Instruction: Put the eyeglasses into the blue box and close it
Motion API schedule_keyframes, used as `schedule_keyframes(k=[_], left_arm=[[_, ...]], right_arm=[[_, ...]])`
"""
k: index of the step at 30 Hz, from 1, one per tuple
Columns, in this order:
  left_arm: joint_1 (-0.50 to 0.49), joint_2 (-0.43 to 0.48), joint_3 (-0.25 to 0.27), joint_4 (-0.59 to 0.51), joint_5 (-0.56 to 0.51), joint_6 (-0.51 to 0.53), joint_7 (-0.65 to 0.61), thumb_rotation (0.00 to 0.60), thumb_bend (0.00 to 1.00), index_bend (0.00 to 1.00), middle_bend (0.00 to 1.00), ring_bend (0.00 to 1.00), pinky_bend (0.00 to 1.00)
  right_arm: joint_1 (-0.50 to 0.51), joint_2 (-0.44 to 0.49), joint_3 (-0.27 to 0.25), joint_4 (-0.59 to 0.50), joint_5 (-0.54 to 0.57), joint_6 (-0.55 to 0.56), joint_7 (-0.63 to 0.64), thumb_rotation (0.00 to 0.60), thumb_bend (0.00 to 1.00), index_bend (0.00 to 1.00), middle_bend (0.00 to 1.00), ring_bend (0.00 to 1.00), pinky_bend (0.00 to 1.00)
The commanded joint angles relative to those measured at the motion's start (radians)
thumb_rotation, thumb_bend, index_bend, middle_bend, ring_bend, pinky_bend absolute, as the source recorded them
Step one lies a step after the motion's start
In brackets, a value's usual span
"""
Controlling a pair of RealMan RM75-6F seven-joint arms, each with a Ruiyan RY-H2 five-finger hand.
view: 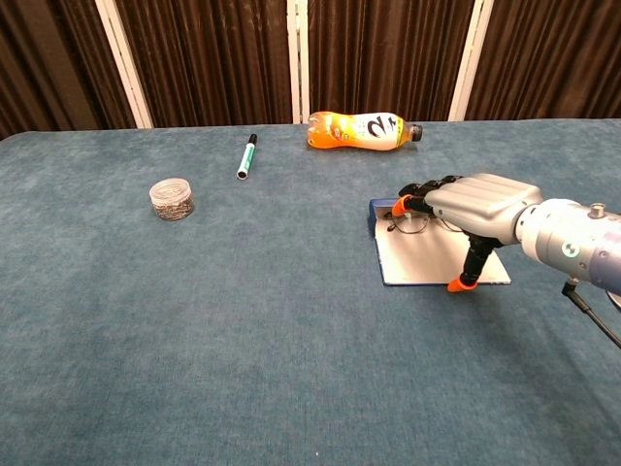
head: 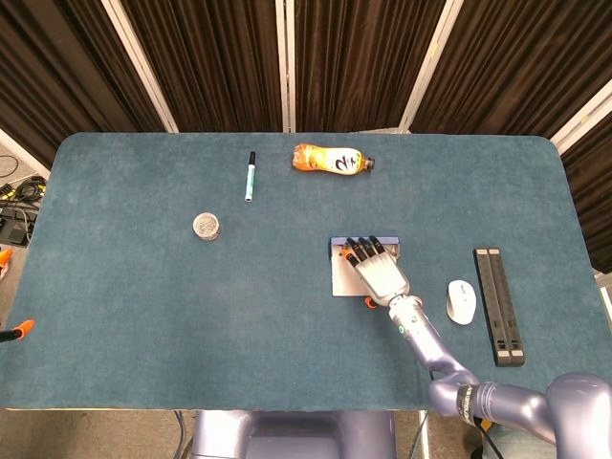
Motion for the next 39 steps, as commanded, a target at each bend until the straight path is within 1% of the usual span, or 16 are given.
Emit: schedule_keyframes(k=[1, 13, 18, 26, 31, 35, 39], left_arm=[[0.000, 0.000, 0.000, 0.000, 0.000, 0.000, 0.001, 0.600, 0.00, 0.00, 0.00, 0.00, 0.00], [-0.001, -0.001, -0.002, 0.002, -0.002, -0.002, -0.001, 0.600, 0.00, 0.00, 0.00, 0.00, 0.00], [-0.002, -0.002, -0.002, 0.003, -0.004, -0.004, 0.001, 0.600, 0.00, 0.00, 0.00, 0.00, 0.00], [-0.003, -0.003, -0.002, 0.003, -0.007, -0.006, 0.003, 0.600, 0.00, 0.00, 0.00, 0.00, 0.00], [-0.003, -0.004, -0.002, 0.003, -0.008, -0.006, 0.006, 0.600, 0.00, 0.00, 0.00, 0.00, 0.00], [-0.003, -0.003, -0.002, 0.002, -0.009, -0.007, 0.005, 0.600, 0.00, 0.00, 0.00, 0.00, 0.00], [-0.004, -0.003, -0.002, 0.002, -0.009, -0.008, 0.005, 0.600, 0.00, 0.00, 0.00, 0.00, 0.00]], right_arm=[[0.001, -0.005, 0.004, 0.012, 0.005, -0.006, -0.001, 0.600, 0.02, 0.17, 0.00, 0.00, 0.00], [0.002, -0.024, 0.004, 0.045, 0.005, -0.018, -0.010, 0.600, 0.03, 0.20, 0.00, 0.00, 0.00], [0.002, -0.033, 0.003, 0.062, 0.006, -0.026, -0.014, 0.600, 0.06, 0.25, 0.00, 0.00, 0.00], [0.000, -0.040, 0.003, 0.080, 0.001, -0.033, -0.008, 0.600, 0.10, 0.27, 0.00, 0.00, 0.00], [-0.002, -0.039, 0.003, 0.083, -0.004, -0.035, -0.003, 0.600, 0.16, 0.29, 0.00, 0.00, 0.00], [-0.007, -0.030, 0.001, 0.076, -0.017, -0.031, 0.005, 0.600, 0.26, 0.31, 0.00, 0.00, 0.00], [-0.010, -0.020, -0.002, 0.071, -0.034, -0.025, 0.018, 0.600, 0.31, 0.35, 0.00, 0.00, 0.00]])
